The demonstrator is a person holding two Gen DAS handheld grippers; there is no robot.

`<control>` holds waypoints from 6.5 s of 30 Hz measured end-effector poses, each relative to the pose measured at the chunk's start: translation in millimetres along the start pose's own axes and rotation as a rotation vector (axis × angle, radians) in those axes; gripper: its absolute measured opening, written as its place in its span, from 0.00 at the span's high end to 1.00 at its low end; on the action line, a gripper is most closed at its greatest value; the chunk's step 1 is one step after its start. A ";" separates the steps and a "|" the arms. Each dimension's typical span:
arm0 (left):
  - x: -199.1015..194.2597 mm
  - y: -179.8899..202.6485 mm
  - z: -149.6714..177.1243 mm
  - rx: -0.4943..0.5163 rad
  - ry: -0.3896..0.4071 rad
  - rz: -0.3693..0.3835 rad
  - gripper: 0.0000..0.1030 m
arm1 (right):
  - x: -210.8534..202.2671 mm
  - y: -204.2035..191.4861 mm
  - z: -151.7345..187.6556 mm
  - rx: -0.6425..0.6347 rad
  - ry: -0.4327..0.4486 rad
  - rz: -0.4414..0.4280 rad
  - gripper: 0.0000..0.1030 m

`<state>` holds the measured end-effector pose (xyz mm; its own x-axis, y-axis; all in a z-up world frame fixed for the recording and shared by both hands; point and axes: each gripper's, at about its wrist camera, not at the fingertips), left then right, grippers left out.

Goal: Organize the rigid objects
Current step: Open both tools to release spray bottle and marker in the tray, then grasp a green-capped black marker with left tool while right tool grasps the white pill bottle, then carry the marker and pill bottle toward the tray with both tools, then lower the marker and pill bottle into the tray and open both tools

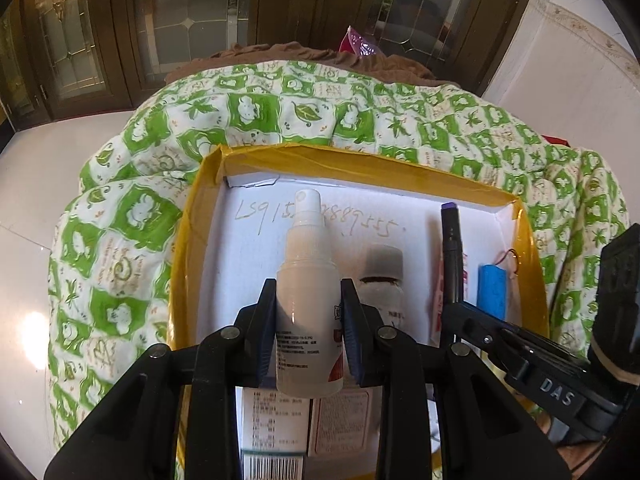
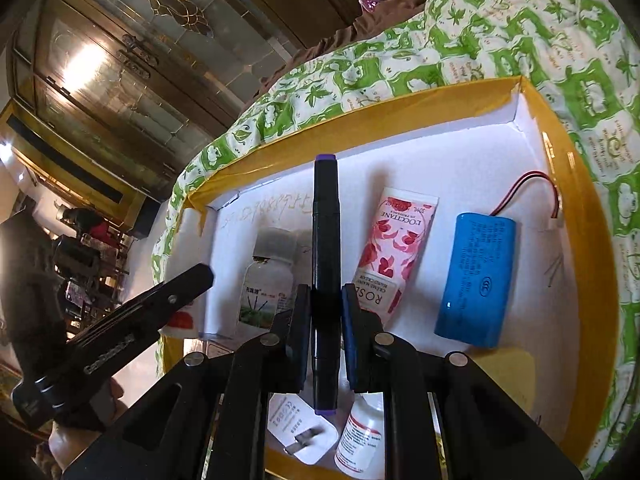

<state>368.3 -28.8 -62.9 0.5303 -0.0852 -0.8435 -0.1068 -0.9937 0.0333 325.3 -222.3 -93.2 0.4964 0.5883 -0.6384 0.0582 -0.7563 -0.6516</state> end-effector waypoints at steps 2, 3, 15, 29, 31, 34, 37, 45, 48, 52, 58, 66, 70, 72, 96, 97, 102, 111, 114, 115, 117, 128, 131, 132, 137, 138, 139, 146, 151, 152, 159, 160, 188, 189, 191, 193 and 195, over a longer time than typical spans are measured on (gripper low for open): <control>5.7 -0.2 -1.2 0.001 -0.007 -0.007 0.74 | 2.1 0.1 -2.2 -0.003 -0.003 -0.001 0.87; 8.1 -0.5 -1.6 0.001 -0.009 -0.010 0.74 | 2.9 0.0 -2.6 -0.003 -0.005 -0.003 0.87; 17.9 -9.0 3.5 -0.022 -0.023 -0.030 0.44 | 10.7 -10.1 0.2 -0.082 -0.007 0.016 0.83; -84.3 -40.2 92.7 -0.072 0.044 0.085 0.32 | -42.0 -14.9 43.9 -0.067 0.012 -0.016 0.40; -93.3 -47.2 116.1 -0.099 0.022 0.087 0.32 | -51.3 -14.3 55.8 -0.060 0.002 -0.025 0.32; -108.1 -61.0 156.9 -0.147 0.018 0.084 0.32 | -63.0 -13.9 72.0 -0.064 -0.012 -0.027 0.30; -114.1 -73.9 181.6 -0.203 0.017 0.097 0.32 | -80.7 -10.4 93.6 -0.072 -0.018 -0.018 0.30; -107.7 -59.5 188.4 -0.130 0.017 0.043 0.33 | -99.0 -2.0 134.2 -0.072 -0.059 0.020 0.29; -93.2 -60.0 193.6 -0.104 -0.049 0.020 0.50 | -99.8 -3.3 137.2 -0.076 -0.057 0.023 0.29; -81.4 -58.6 196.6 -0.081 -0.098 0.009 0.55 | -97.9 -3.5 141.0 -0.079 -0.064 0.021 0.29; -68.3 -46.5 196.9 -0.018 -0.136 -0.012 0.68 | -96.2 0.2 151.8 -0.054 -0.077 0.017 0.29; -71.0 -41.3 199.5 -0.040 -0.172 0.100 0.81 | -75.4 -21.7 146.9 -0.073 -0.122 -0.012 0.29; -72.0 -52.2 205.7 -0.125 -0.200 0.159 0.82 | -47.0 -54.1 139.5 -0.169 -0.168 -0.015 0.29; -72.8 -57.0 207.9 -0.148 -0.200 0.148 0.82 | -24.0 -72.5 134.0 -0.204 -0.202 -0.022 0.29; -55.8 -23.0 202.4 -0.004 -0.183 -0.044 0.82 | -8.3 -82.2 148.0 -0.251 -0.219 0.047 0.47; -56.8 -19.5 201.9 0.009 -0.173 -0.054 0.83 | -14.7 -75.9 148.2 -0.236 -0.218 0.042 0.46; -68.3 -25.4 198.9 -0.028 -0.113 -0.003 0.88 | -57.0 -42.3 154.6 -0.135 -0.173 -0.015 0.46; -92.6 -38.6 196.7 -0.088 -0.025 0.036 0.88 | -73.2 -8.4 155.0 -0.047 -0.148 -0.018 0.46; -97.3 -37.7 199.3 -0.082 -0.004 0.000 0.88 | -73.3 -14.1 157.9 -0.078 -0.144 -0.006 0.46; -97.8 -36.6 198.8 -0.079 0.002 -0.014 0.88 | -73.4 -16.0 158.2 -0.090 -0.140 0.000 0.46; -99.4 -34.3 197.6 -0.072 0.017 -0.037 0.88 | -74.8 -21.0 159.7 -0.113 -0.131 0.011 0.46; -113.9 -30.0 201.1 -0.030 0.073 -0.104 0.88 | -84.7 -29.0 159.7 -0.180 -0.054 0.085 0.46; -114.2 -28.8 200.2 -0.022 0.074 -0.108 0.88 | -86.4 -29.8 158.5 -0.186 -0.044 0.089 0.46; -114.4 -28.5 199.9 -0.020 0.075 -0.109 0.88 | -86.9 -29.9 158.2 -0.187 -0.042 0.089 0.46; -115.7 -26.2 198.7 -0.005 0.082 -0.120 0.88 | -88.8 -30.3 157.7 -0.188 -0.032 0.089 0.46; -115.8 -25.8 198.8 -0.002 0.083 -0.122 0.88 | -89.2 -30.5 157.6 -0.189 -0.031 0.089 0.46; -115.9 -25.5 198.8 0.001 0.084 -0.123 0.88 | -89.5 -30.7 157.5 -0.189 -0.029 0.089 0.46; -119.3 -22.7 197.9 0.018 0.099 -0.141 0.88 | -92.0 -32.4 158.1 -0.194 -0.018 0.089 0.46; -124.0 -15.0 193.4 0.063 0.122 -0.173 0.88 | -95.9 -34.8 157.4 -0.206 0.001 0.097 0.46; -124.5 -13.9 192.6 0.071 0.125 -0.178 0.88 | -96.2 -35.0 157.0 -0.208 0.003 0.098 0.46; -124.3 -7.3 185.7 0.116 0.140 -0.205 0.88 | -98.1 -34.8 154.3 -0.206 0.015 0.103 0.46; -124.0 -6.4 185.0 0.121 0.141 -0.211 0.88 | -98.5 -34.8 153.5 -0.207 0.017 0.104 0.46; -102.3 -5.3 128.9 0.028 0.092 -0.095 0.88 | -153.4 13.3 78.4 -0.068 0.206 0.170 0.46; -100.6 -6.0 121.3 0.017 0.088 -0.084 0.88 | -150.3 13.6 75.0 -0.068 0.200 0.170 0.46; -96.1 -5.6 103.3 0.003 0.079 -0.070 0.88 | -141.1 16.0 66.4 -0.063 0.183 0.171 0.46; -91.8 -3.0 87.5 0.007 0.078 -0.066 0.88 | -133.3 23.5 55.1 -0.031 0.162 0.154 0.46; -86.5 1.1 73.7 0.019 0.078 -0.065 0.88 | -127.1 36.3 40.9 0.036 0.147 0.107 0.46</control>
<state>260.3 -17.2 -29.4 0.6001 -0.0263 -0.7995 -0.0852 -0.9959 -0.0313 228.8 -312.9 -52.5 0.6196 0.4551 -0.6395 -0.0313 -0.7997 -0.5995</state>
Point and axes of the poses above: each gripper's, at about its wrist camera, not at the fingertips, and x roughly the way its jaws point, y to its right, z to its underside, and after that the axes turned 7 degrees about -z, right-handed
